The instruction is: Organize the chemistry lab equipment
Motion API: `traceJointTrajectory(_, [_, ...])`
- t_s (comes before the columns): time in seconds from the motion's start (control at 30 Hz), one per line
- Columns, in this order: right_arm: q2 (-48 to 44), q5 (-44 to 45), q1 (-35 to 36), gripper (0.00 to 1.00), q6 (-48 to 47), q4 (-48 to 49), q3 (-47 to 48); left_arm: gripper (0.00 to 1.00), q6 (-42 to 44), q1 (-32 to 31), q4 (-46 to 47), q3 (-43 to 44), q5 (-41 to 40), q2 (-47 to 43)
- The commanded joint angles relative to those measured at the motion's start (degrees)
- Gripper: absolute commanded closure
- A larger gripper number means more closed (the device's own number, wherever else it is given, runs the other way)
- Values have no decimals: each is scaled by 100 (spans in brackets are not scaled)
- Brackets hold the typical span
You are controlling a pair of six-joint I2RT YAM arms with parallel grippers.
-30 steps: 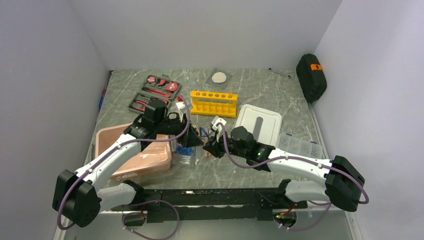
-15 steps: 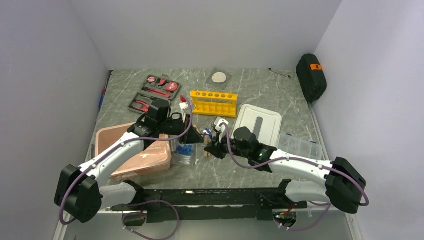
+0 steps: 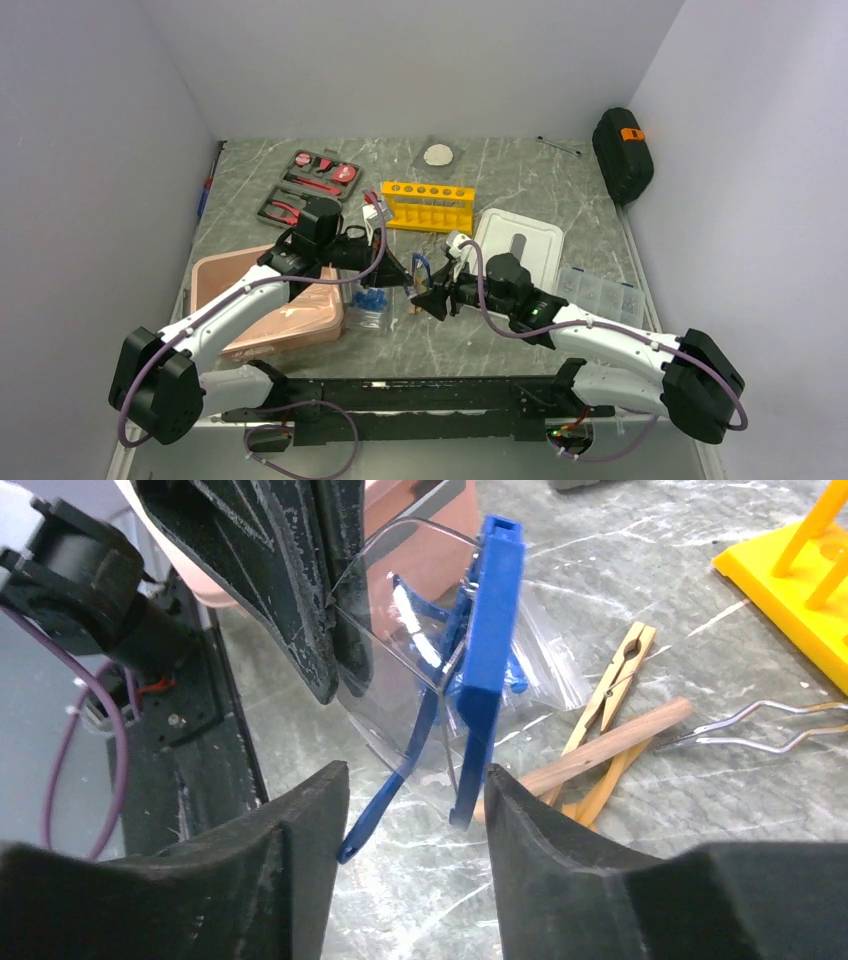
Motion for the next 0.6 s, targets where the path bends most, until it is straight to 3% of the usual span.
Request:
traceJointTrajectory(0.0, [-288, -209, -179, 40, 69, 445, -62, 100, -75, -3, 182, -59, 244, -189])
traceJointTrajectory(0.3, [-742, 16, -279, 15, -127, -91, -1, 100, 98, -8, -63, 0, -197, -371])
traceJointTrajectory(0.57, [-1645, 465, -393, 11, -303, -554, 132, 100, 112, 21, -89, 3, -746, -766])
